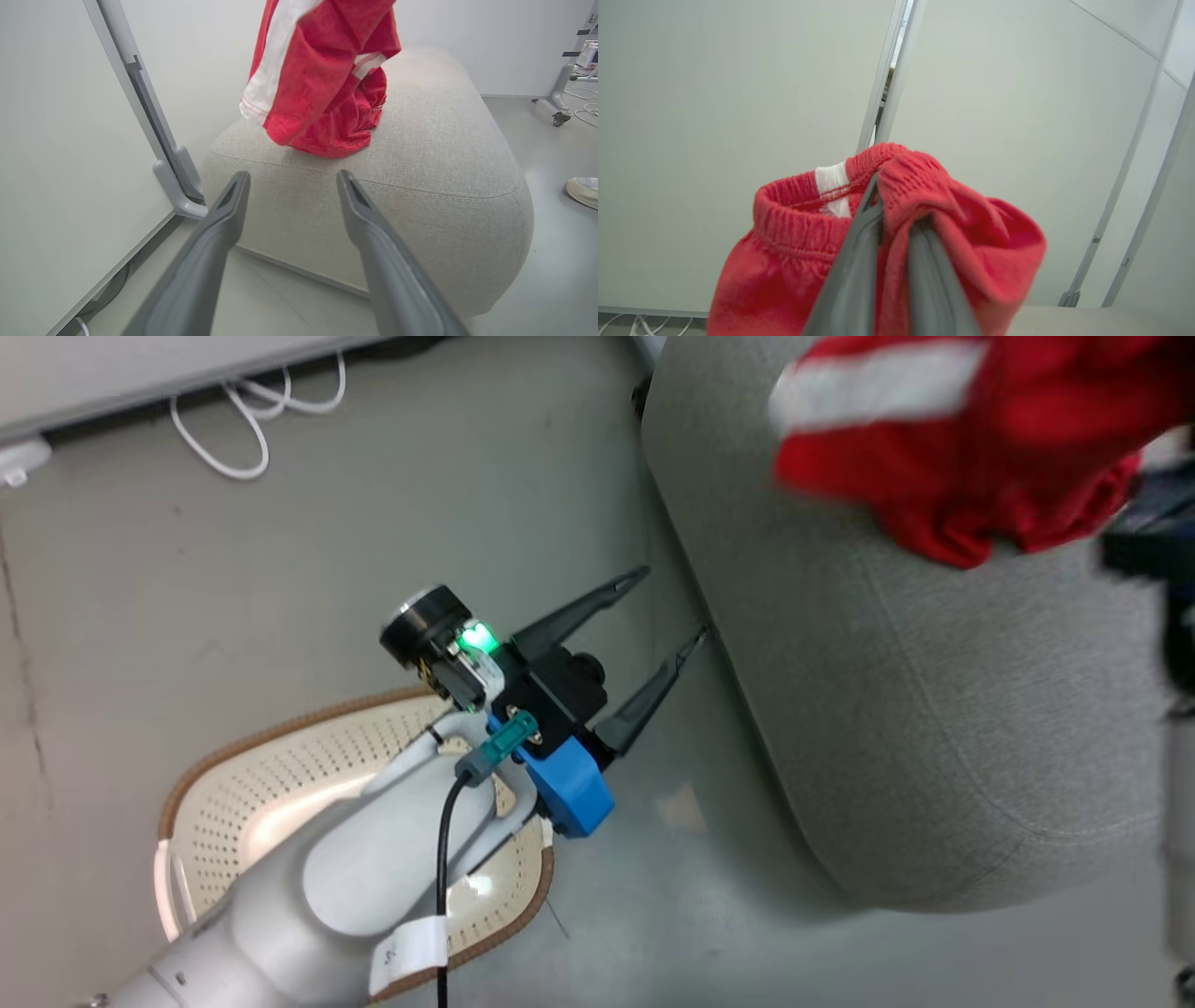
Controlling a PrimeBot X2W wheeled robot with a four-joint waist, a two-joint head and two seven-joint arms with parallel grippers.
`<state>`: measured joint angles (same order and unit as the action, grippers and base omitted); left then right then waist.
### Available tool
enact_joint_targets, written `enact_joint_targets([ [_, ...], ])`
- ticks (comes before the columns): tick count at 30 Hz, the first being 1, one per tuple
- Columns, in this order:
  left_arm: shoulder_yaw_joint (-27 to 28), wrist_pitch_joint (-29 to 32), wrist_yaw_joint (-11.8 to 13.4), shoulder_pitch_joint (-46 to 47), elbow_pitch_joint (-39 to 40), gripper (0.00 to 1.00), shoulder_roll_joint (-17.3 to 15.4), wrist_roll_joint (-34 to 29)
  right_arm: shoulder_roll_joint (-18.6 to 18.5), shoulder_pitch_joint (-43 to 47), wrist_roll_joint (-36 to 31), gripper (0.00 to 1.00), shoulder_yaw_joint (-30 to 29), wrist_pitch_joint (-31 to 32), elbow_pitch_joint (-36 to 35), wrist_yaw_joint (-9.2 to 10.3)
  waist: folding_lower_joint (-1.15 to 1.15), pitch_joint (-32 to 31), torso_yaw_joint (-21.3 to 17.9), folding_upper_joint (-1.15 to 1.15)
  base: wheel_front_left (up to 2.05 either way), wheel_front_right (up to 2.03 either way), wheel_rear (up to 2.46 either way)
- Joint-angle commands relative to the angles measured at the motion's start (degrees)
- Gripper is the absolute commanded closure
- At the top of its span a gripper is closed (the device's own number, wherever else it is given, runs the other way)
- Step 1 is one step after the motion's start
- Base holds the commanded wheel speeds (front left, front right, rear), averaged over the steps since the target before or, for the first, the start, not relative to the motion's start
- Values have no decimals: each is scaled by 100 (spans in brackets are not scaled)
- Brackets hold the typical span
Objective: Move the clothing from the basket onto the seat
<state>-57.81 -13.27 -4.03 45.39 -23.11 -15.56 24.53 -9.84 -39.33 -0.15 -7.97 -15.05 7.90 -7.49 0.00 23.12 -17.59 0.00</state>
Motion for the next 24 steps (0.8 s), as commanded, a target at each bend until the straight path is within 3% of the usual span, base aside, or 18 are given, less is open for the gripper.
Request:
enact_joint_targets([
  [1,37,22,1,131,45,0,-58,-36,-112,-249,8,100,-166,-20,-48,0,0,369,127,0,0,0,0],
  [7,48,138,-31,497,298,0,-253,-191,-683,-1223,1,100,-1248,-18,159,-1,0,1051,299,0,0,0,0],
  [12,55,217,-24,681,481,0,-374,-255,-906,-1320,26,100,-1833,-19,778,-1,0,1433,324,0,0,0,0],
  [24,-19,265,-16,725,617,0,-505,-252,-589,-784,-93,100,-2002,-20,2419,-1,0,1619,315,0,0,0,0],
])
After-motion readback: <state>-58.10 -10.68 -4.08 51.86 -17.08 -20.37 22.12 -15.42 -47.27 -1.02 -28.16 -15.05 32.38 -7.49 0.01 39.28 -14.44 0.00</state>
